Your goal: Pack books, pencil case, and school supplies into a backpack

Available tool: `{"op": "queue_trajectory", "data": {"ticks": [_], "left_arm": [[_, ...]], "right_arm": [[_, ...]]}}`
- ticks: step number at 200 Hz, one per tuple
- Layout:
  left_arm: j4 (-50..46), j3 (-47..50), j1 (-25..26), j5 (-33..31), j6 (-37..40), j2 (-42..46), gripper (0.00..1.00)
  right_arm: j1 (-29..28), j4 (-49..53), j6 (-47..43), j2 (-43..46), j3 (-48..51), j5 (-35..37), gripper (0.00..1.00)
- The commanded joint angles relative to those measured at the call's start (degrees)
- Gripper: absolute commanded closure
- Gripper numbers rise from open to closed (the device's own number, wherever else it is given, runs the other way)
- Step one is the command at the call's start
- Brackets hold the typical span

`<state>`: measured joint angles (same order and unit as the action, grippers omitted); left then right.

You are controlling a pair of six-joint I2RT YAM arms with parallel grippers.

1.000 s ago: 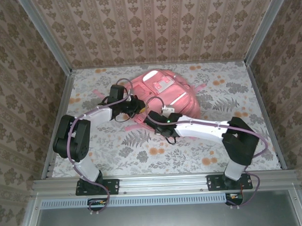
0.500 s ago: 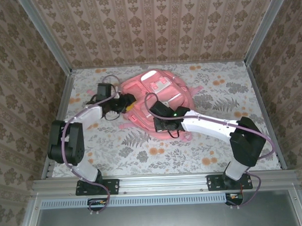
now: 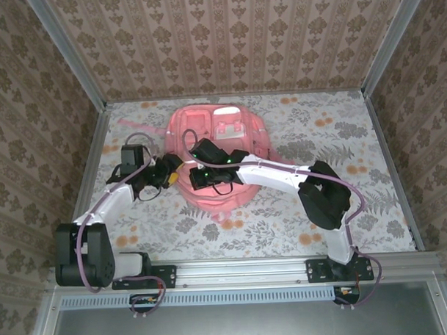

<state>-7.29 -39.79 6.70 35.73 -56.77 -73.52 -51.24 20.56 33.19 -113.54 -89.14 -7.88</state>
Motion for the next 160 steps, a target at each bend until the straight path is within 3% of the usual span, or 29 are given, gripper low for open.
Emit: {"op": "queue_trajectory", "data": {"ticks": [1,81,96,111,130,160], "left_arm": [[0.4,0.7,-0.3,-1.0,-1.4,1.3,0.47],[7.1,0.7,1.8,2.8,-4.5,-3.9,0.64],[7.5,1.1,1.9,1.8,-5.1,-4.1,0.75],[7.3,1.8,1.8,-1.4,-5.4,-3.4,0.9],[6.9,2.3,1.6,-3.8,-4.8,-2.5,0.99],[6.3,2.2,0.7,-4.2,-3.8,-2.6,1.0]], "right_arm": [[-0.7,-2.8,-0.3,-0.7,-2.3,-5.2,1.0],[-0.7,-2.3,-0.6,0.1,-1.4,-5.4,1.0],[-0.7,-0.9,-1.0,1.1,-0.4,-3.8,1.0],[-0.8,1.7,-1.3,3.0,1.0,-0.3,1.0],[-0.7,5.5,-1.6,6.7,4.1,6.1,1.0],[1.0,11.9,-2.7,13.2,10.7,17.0,1.0]]}}
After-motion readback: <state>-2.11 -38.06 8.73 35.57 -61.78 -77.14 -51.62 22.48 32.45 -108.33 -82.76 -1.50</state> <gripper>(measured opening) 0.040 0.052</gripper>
